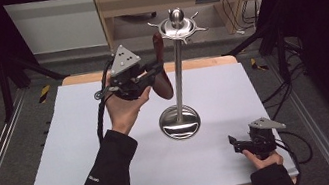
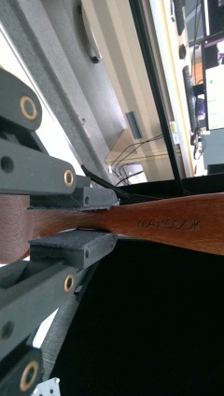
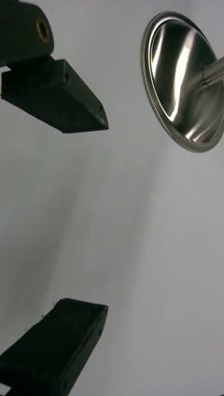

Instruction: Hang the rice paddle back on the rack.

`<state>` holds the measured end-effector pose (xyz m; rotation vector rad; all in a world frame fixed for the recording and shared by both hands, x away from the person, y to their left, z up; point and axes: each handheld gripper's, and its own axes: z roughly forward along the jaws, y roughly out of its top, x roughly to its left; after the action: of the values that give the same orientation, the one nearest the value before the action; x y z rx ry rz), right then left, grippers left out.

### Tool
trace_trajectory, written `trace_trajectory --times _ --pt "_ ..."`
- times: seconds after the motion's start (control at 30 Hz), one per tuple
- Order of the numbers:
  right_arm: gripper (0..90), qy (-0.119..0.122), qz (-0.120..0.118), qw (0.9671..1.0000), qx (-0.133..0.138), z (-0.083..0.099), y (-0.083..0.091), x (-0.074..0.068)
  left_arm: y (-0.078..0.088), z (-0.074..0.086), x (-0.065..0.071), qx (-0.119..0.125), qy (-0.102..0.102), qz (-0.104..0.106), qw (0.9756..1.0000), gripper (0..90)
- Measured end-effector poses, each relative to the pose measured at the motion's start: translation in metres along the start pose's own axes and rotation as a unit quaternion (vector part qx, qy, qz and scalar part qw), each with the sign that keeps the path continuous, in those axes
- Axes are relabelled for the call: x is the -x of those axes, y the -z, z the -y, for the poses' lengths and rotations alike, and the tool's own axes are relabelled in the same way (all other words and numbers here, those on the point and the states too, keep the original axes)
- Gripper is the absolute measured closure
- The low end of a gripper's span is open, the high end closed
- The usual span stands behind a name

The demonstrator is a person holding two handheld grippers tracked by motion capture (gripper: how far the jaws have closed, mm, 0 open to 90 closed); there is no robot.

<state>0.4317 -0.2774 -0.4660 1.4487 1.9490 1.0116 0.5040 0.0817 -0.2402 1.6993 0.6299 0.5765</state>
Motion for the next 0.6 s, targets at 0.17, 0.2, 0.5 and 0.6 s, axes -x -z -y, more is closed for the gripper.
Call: trace_trajectory --times 0.17,0.2,0.5,0.6 --pt "10.6 0.001 0.0 1.0 -0.001 0.0 0.0 0.0 -0.002 0.003 0.002 0.011 -0.007 -0.006 0.9999 77.7" --pt "10.6 0.0 0.0 1.0 0.0 0.0 0.0 0.0 -0.002 0.003 0.002 0.011 -0.007 -0.006 0.9999 77.3" --pt "10.6 0.001 0.001 1.0 -0.001 0.0 0.0 0.0 0.002 0.01 -0.001 -0.004 0.0 -0.006 1.0 70.9" --pt "10.5 0.002 0.001 1.0 -0.001 0.0 0.0 0.0 0.006 0.013 -0.002 -0.001 0.003 0.0 1.0 66.3"
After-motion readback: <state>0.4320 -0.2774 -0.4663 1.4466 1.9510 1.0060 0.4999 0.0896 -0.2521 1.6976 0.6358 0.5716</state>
